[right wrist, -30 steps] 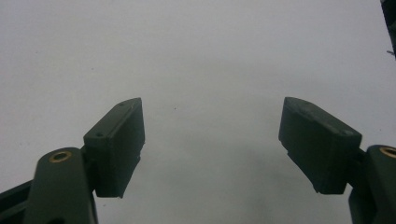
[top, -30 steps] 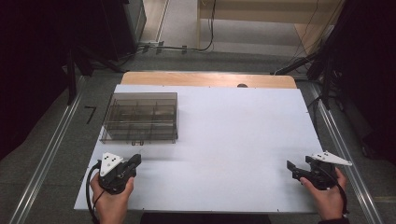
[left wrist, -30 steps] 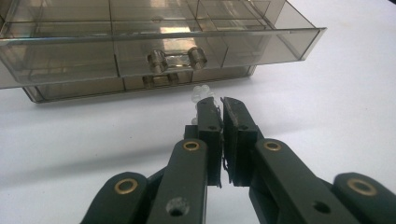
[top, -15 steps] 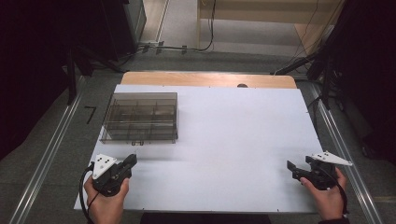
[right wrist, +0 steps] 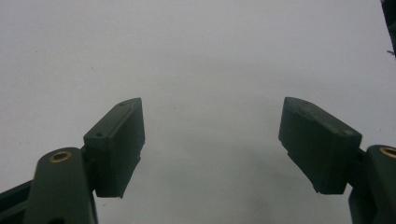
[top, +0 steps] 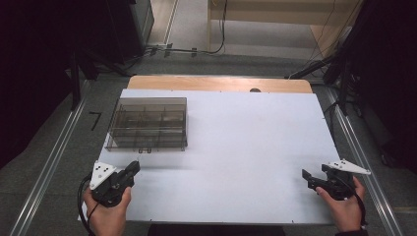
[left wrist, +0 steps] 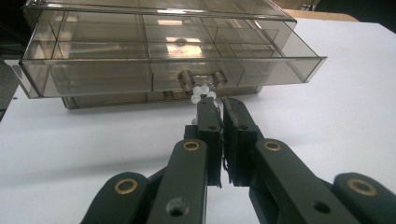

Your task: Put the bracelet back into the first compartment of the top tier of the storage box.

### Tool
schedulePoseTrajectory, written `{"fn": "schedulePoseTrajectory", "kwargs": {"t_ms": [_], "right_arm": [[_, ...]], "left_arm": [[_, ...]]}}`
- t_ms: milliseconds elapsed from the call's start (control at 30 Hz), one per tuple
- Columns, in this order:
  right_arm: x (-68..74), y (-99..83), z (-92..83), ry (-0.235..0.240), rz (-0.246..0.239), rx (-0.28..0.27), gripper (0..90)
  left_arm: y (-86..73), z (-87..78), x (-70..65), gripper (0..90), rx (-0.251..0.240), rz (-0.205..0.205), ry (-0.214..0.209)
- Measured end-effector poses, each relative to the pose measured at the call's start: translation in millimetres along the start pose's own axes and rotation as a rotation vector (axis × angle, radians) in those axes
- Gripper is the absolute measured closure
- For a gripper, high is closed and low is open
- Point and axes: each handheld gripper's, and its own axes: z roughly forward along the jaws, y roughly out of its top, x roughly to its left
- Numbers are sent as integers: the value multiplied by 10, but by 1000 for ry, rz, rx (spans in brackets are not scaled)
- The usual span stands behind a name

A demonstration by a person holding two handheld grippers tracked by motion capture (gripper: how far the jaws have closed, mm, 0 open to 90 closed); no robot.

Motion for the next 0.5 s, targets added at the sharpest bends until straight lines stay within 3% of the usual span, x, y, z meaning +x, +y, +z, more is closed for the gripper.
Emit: {"fn": "schedulePoseTrajectory", "kwargs": {"t_ms": [500], "right_arm": [[6, 1, 4, 0, 0, 4, 217]], "left_arm": [[51, -50, 39, 872, -34, -14, 2]]}}
